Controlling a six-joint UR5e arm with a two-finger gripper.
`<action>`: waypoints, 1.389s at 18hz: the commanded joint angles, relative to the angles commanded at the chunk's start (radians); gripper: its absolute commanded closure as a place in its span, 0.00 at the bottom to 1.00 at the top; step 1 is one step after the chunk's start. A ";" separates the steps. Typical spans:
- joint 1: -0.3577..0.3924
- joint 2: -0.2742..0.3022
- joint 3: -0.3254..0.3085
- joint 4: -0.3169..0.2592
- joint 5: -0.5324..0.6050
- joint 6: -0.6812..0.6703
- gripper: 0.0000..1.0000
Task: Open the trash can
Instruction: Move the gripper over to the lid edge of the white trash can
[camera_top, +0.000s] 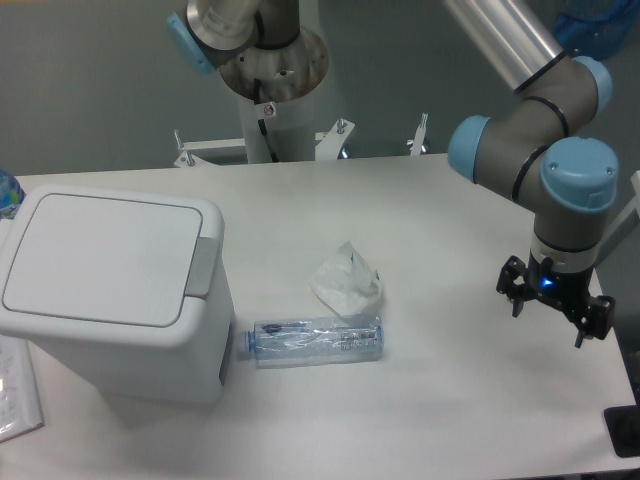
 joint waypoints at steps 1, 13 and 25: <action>-0.006 0.014 -0.008 -0.002 -0.012 -0.052 0.00; -0.186 0.140 -0.034 -0.005 -0.186 -0.721 0.00; -0.250 0.359 -0.107 -0.009 -0.434 -0.959 0.00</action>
